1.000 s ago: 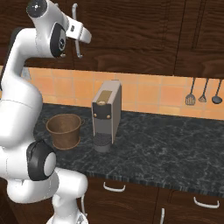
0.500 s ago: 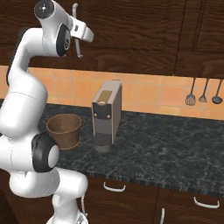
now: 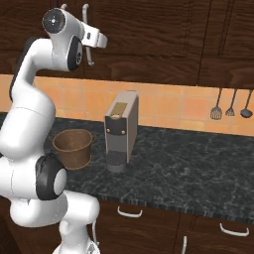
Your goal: Open the cabinet, pick up the bread from the cabinet and place it in the basket. Then move the basket to the dining counter.
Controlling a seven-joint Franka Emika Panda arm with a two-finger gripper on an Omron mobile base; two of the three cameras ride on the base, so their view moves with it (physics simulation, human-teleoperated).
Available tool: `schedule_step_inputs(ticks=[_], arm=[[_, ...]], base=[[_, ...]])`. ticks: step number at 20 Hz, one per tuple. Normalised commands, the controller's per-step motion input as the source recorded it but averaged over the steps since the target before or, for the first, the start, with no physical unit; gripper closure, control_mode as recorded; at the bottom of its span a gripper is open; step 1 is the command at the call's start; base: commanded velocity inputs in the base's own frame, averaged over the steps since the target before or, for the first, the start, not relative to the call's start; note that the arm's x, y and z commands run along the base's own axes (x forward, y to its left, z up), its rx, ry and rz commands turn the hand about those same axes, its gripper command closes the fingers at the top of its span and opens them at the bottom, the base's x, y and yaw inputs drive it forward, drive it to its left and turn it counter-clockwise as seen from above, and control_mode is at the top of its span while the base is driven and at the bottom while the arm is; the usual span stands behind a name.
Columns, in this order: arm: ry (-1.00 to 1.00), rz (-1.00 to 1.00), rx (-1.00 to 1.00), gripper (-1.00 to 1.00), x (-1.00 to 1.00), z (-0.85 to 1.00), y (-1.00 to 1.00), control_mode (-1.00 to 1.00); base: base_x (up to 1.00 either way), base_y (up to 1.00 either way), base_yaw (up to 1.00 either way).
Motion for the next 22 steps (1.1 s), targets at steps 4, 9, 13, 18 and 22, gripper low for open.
schedule_step_inputs(ticks=[4,9,13,18,22], arm=[[-0.05,0.01,0.15,1.00,0.04,0.06,-0.08,-1.00],[-0.03,0.05,0.15,1.00,-0.82,0.29,-0.34,-1.00],[0.00,0.02,0.07,1.00,-1.00,0.36,-0.52,-1.00],[0.00,0.02,0.07,1.00,-1.00,0.30,-0.89,-1.00],[0.00,0.05,0.03,1.00,-1.00,0.28,-0.99,-1.00]], base=[[0.00,0.00,0.00],[0.00,0.00,0.00],[0.00,0.00,0.00],[0.00,0.00,0.00],[0.00,0.00,0.00]])
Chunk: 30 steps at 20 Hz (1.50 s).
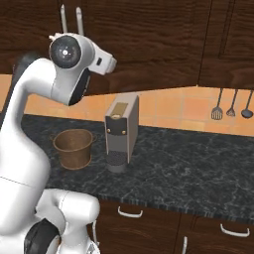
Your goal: Open the cabinet, pick up the bread from the cabinet and place it in the basket. Then move the basket to the dining counter.
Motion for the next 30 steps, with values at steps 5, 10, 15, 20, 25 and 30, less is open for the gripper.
schedule_step_inputs(ticks=[5,10,15,20,25,30], arm=[[0.00,0.04,0.06,1.00,-1.00,0.29,-1.00,-1.00],[0.04,0.00,0.01,-1.00,-0.99,-0.02,-0.75,-1.00],[0.11,-0.06,0.03,-1.00,-0.77,-0.27,-0.49,-1.00],[0.31,-0.07,0.04,-1.00,-0.35,-0.21,-0.18,-1.00],[0.28,-0.23,0.14,-1.00,-0.02,-0.07,0.62,-1.00],[0.11,-0.33,0.11,-1.00,-0.02,-0.03,0.84,-1.00]], base=[[0.00,0.00,0.00],[0.00,0.00,0.00],[0.00,0.00,0.00],[0.00,0.00,0.00],[0.00,0.00,0.00],[0.00,0.00,0.00]])
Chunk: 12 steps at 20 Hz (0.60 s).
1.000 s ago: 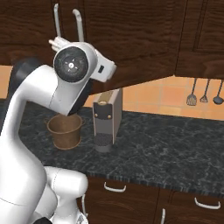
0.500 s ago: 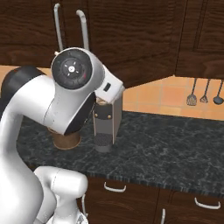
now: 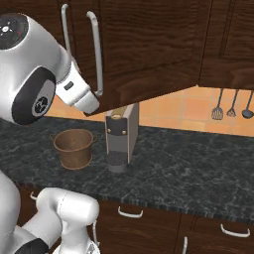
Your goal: Open the cabinet, pick up the bread from the cabinet and place it in the basket. Then move the basket to the dining counter.
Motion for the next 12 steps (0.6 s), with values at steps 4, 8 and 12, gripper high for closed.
schedule_step_inputs(ticks=[4,8,12], arm=[[0.18,-0.46,0.10,-1.00,0.27,0.00,0.86,-1.00],[-0.04,-0.19,0.23,-1.00,0.66,-0.30,0.61,-1.00],[-0.11,-0.16,0.27,-1.00,0.94,-0.16,0.26,-1.00]], base=[[0.00,0.00,0.00],[0.00,0.00,0.00],[0.00,0.00,0.00]])
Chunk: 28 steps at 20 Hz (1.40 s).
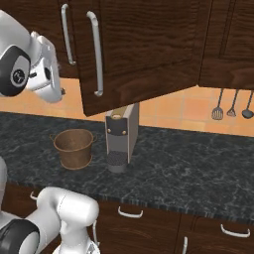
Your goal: Open the cabinet, pick up the bread from the cabinet and place it in the basket. Then move the basket to the dining counter.
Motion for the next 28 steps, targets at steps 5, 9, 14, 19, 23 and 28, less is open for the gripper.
schedule_step_inputs(ticks=[5,9,14,19,23,28], arm=[[-0.20,-0.25,0.28,-1.00,0.45,-0.08,-0.18,-1.00],[-0.35,-0.48,0.22,-1.00,0.00,0.00,-0.21,-1.00],[-0.30,-0.46,0.22,-1.00,0.09,0.00,-0.01,-1.00],[-0.12,-0.32,0.29,-1.00,0.06,0.07,-0.31,-1.00],[-0.09,-0.31,0.27,-1.00,0.00,0.20,-0.10,-1.00],[-0.07,-0.30,0.24,-1.00,-0.42,0.05,-0.65,-1.00]], base=[[0.00,0.00,0.00],[0.00,0.00,0.00],[0.00,0.00,0.00],[0.00,0.00,0.00],[0.00,0.00,0.00],[0.00,0.00,0.00]])
